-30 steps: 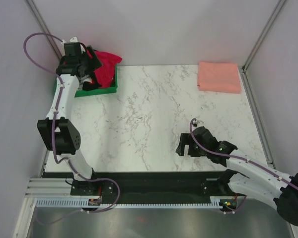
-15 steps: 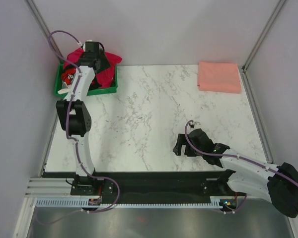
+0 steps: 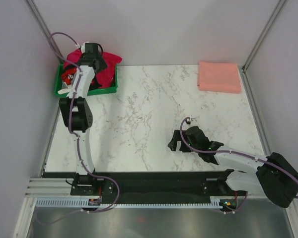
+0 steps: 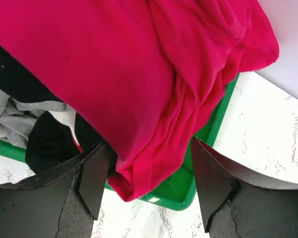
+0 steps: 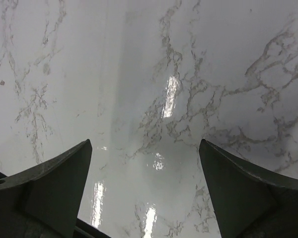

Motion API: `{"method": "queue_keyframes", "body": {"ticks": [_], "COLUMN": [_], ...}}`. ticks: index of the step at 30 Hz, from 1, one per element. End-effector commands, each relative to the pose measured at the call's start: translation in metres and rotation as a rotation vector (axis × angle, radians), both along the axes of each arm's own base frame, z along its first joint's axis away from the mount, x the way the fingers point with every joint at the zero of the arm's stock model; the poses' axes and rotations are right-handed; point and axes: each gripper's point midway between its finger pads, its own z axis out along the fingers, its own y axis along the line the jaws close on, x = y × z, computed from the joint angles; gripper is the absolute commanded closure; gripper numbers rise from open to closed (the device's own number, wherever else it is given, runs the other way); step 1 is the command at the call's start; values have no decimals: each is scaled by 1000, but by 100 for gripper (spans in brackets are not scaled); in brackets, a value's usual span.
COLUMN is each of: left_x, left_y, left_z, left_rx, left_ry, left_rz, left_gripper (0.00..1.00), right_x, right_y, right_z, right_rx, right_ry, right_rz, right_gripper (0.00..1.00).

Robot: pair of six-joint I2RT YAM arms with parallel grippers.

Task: Fold and stack the t-shirts
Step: Grab the tshirt from the pile

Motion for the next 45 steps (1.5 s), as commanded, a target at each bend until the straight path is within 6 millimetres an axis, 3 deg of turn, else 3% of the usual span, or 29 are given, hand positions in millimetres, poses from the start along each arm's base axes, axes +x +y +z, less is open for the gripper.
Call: {"method": "queue_keyframes", "body": {"ticks": [1,6,16,22,25,26,27,30,33,34,35,36,39,40,42,43,45], "left_x": [15,21,24,27,30,31,31,34,35,35,33,23,-7,-35,-69,-104,-135], "left_y": [13,8,2,-6,-6,-6,-7,-8,-13,-15,-18,-20,-31,-35,-47,-51,-64], "left_z": [17,23,39,48,48,47,47,57,112,153,180,226,338,387,443,491,526], "left_rx": [37,15,-20,-25,-27,-26,-26,-34,-45,-58,-71,-90,-171,-178,-162,-162,-187], "left_ry": [-63,-95,-140,-166,-176,-177,-177,-205,-318,-408,-465,-569,-869,-983,-1146,-1292,-1398], "left_rz": [23,9,-6,-18,-19,-17,-19,-20,-37,-45,-52,-60,-104,-128,-131,-152,-209], "left_gripper": [27,29,32,40,54,83,97,98,98,98,98,98,98,98,98,98,98], "right_x": [-27,-26,-25,-25,-25,-25,-24,-24,-24,-24,-24,-24,-24,-25,-25,-26,-26], "right_y": [-17,-16,-14,-14,-14,-14,-14,-14,-13,-14,-14,-13,-13,-13,-14,-14,-14], "right_z": [-42,-57,-62,-63,-64,-65,-64,-65,-65,-65,-65,-64,-64,-63,-63,-62,-62], "right_rx": [-88,-80,-84,-87,-89,-92,-91,-93,-94,-93,-94,-92,-90,-89,-86,-83,-81], "right_ry": [145,204,223,226,228,230,229,231,230,230,230,227,228,226,225,225,221], "right_rz": [22,28,35,35,38,39,38,37,38,37,38,39,39,42,43,43,43], "right_gripper": [2,2,2,2,2,2,2,2,2,2,2,2,2,2,2,2,2]}}
